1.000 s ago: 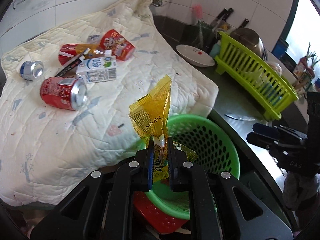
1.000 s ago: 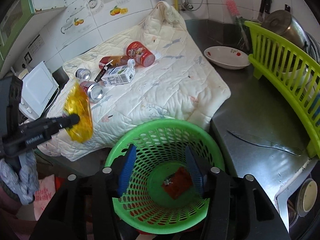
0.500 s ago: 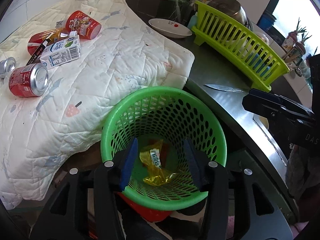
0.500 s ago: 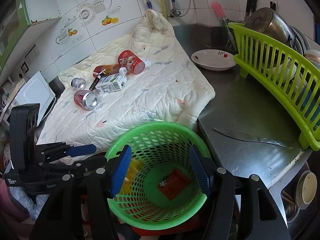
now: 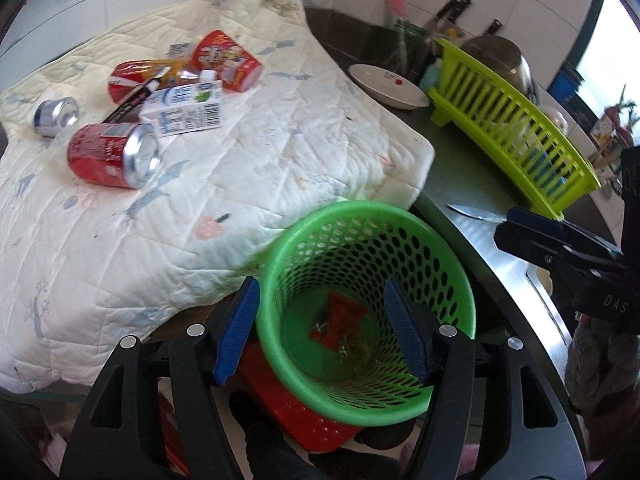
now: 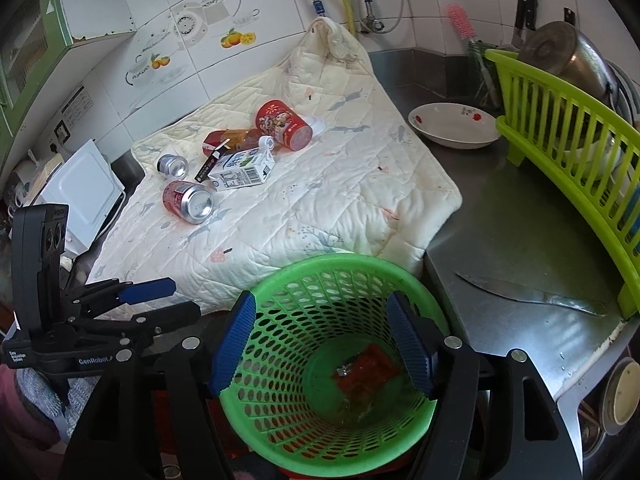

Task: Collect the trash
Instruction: 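Grasp the red Coke can with the left tool while the right tool grasps the milk carton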

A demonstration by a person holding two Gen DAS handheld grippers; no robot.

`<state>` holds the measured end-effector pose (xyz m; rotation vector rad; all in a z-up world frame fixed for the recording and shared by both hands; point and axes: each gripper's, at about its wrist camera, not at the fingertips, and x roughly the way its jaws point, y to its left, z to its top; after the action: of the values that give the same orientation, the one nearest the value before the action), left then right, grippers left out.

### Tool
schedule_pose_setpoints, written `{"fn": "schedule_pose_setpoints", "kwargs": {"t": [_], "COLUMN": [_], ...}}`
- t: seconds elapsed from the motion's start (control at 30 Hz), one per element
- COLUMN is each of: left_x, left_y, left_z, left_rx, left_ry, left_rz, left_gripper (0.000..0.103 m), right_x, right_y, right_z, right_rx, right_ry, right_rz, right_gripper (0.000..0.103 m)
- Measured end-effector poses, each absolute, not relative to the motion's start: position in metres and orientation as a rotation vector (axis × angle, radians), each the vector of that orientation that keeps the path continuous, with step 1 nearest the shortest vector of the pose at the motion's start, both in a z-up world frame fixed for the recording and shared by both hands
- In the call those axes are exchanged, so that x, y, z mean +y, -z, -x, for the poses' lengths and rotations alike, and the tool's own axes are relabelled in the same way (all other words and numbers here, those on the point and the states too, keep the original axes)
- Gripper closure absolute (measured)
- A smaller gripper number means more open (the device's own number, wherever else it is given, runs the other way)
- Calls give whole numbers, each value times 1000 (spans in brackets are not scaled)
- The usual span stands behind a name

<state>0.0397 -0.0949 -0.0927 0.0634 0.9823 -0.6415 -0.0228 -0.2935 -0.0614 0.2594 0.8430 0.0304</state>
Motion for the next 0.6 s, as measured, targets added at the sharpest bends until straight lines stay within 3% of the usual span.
{"fn": "schedule_pose_setpoints", "kwargs": {"t": [0.6], "left_x": [-1], "left_y": [89], "left_z": [-88], "left_rx": [994], "left_ry": [397], "left_rz": [104], "left_gripper": [35], "right_x": [-239], "right_y": [60], "right_z": [-67], "right_rx": [868], "right_ry": [-209], "right_rz": [-148], "right_gripper": [31]}}
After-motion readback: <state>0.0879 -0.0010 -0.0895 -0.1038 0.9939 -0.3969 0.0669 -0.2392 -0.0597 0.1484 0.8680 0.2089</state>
